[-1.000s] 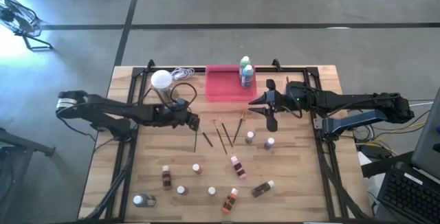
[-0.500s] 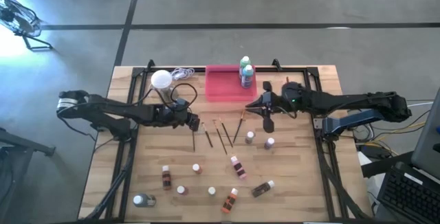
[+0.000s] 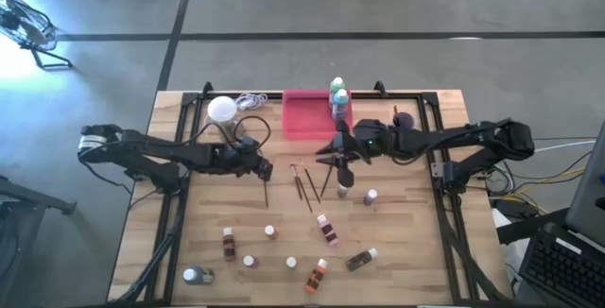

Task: Pick & Place Paint Supplies
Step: Put the black gold paint brush into the violet cup

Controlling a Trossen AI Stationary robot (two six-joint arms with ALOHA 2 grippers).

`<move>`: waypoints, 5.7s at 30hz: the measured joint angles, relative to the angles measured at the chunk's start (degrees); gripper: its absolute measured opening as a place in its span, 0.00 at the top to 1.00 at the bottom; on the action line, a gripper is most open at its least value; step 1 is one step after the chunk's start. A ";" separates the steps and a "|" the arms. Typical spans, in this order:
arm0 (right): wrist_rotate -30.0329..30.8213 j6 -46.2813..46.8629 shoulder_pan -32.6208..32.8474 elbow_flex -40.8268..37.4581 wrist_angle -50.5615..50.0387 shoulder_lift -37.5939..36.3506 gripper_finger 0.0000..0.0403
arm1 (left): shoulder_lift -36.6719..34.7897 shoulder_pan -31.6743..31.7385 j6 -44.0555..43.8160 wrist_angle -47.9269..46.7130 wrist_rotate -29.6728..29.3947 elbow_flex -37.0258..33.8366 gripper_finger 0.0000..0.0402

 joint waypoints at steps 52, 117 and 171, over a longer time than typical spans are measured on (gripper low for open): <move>0.04 -1.73 0.00 0.47 -1.39 0.25 0.77 | 17.86 5.70 -9.93 -2.61 1.48 4.20 0.48; 0.06 -1.70 -0.02 0.47 -2.04 0.23 0.80 | 10.92 4.92 6.54 13.01 5.57 4.46 1.00; -1.40 12.46 0.28 0.49 18.98 0.23 0.61 | 5.81 7.60 58.57 63.05 35.20 4.61 1.00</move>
